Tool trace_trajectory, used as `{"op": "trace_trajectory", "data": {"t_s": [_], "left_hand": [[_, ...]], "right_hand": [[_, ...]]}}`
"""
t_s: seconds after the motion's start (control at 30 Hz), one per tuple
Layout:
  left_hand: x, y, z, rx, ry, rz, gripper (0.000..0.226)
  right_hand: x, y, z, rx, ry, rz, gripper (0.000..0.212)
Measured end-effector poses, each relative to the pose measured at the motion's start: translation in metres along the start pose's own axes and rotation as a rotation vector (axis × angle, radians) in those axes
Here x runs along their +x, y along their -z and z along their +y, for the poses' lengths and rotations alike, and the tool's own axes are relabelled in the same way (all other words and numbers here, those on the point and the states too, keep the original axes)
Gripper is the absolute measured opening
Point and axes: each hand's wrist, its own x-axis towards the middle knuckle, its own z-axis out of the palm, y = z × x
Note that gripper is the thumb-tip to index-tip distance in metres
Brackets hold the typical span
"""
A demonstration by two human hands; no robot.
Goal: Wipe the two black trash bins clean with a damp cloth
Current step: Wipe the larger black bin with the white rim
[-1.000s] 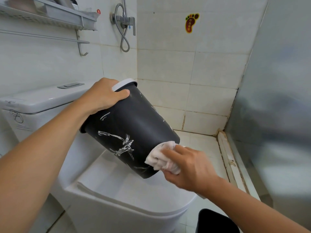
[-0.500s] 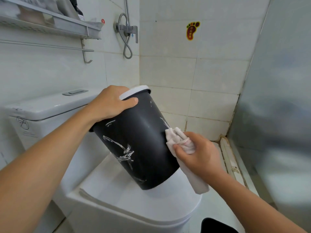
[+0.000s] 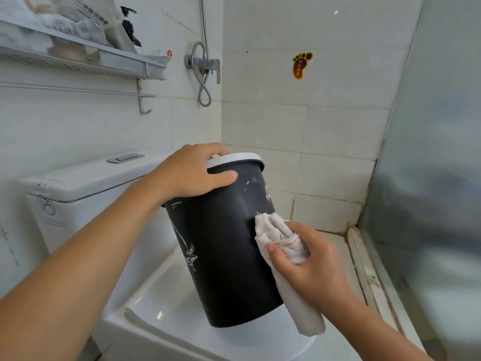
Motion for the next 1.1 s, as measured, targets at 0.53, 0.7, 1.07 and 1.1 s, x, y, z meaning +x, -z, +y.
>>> {"op": "trace_trajectory", "data": {"t_s": [0.53, 0.7, 1.07, 1.1], "left_hand": [[0.008, -0.017, 0.008, 0.099, -0.075, 0.026, 0.035], [0.007, -0.017, 0.004, 0.012, -0.087, 0.030, 0.040], [0.003, -0.012, 0.000, 0.014, -0.028, 0.032, 0.018], [0.003, -0.011, 0.000, 0.008, -0.025, 0.028, 0.018]], "right_hand": [[0.097, 0.009, -0.035, -0.054, 0.085, -0.025, 0.034], [0.083, -0.013, -0.029, -0.242, 0.206, -0.007, 0.059], [0.063, -0.006, -0.031, -0.301, 0.448, -0.141, 0.051], [0.062, -0.003, -0.030, -0.314, 0.464, -0.175, 0.050]]}}
